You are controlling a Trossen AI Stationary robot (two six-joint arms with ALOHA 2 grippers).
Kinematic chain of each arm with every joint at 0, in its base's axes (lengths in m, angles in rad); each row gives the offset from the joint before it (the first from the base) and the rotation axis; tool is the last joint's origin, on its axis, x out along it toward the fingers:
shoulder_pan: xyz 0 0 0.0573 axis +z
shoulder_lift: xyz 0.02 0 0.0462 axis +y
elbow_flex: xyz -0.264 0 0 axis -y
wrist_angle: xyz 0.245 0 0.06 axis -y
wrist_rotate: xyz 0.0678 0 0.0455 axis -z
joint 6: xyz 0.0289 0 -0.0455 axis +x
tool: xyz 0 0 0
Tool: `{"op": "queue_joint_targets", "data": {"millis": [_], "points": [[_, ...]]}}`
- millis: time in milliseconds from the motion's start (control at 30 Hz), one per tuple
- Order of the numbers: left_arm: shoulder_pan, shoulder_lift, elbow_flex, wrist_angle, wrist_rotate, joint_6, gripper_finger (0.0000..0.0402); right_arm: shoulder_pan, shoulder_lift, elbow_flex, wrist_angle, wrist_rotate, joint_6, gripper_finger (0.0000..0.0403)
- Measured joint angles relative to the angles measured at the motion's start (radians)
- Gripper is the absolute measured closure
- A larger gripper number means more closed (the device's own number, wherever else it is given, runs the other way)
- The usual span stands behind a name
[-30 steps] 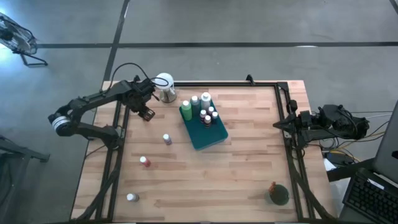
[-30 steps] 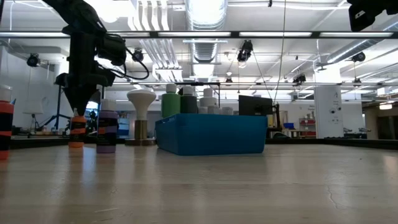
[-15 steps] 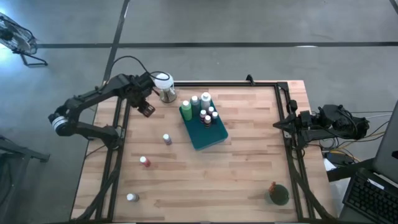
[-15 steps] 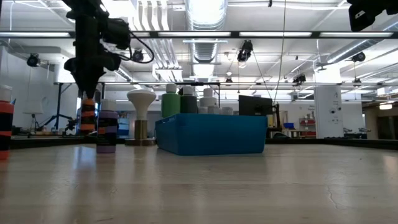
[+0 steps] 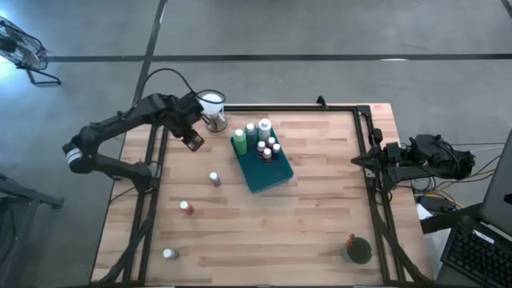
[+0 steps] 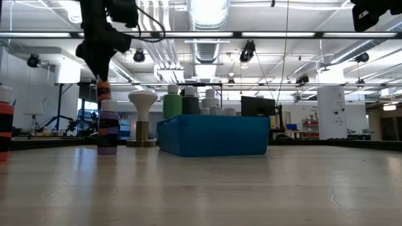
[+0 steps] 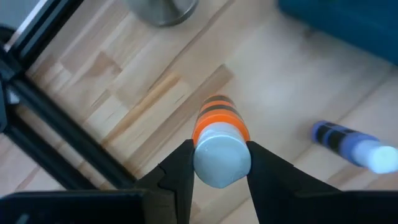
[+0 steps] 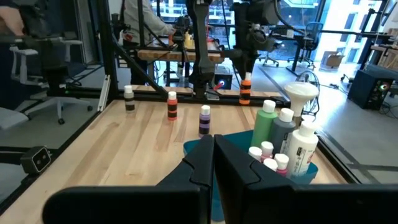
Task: Pick & Place Paint Supplies
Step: Put the orange paint bottle into the blue bin
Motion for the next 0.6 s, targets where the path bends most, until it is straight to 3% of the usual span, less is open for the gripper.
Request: {"op": "queue_joint_targets", "data": {"millis": [300, 600], "points": [[-0.141, 0.028, 0.101, -0.002, 0.017, -0.02, 0.0277, 0.0, 0.0, 0.0, 0.0, 0.0, 0.0, 0.0394], [-0.251, 0.153, 0.247, -0.023, 0.021, -0.014, 0.0277, 0.0, 0.0, 0.0, 0.0, 0.0, 0.0, 0.0394]]}}
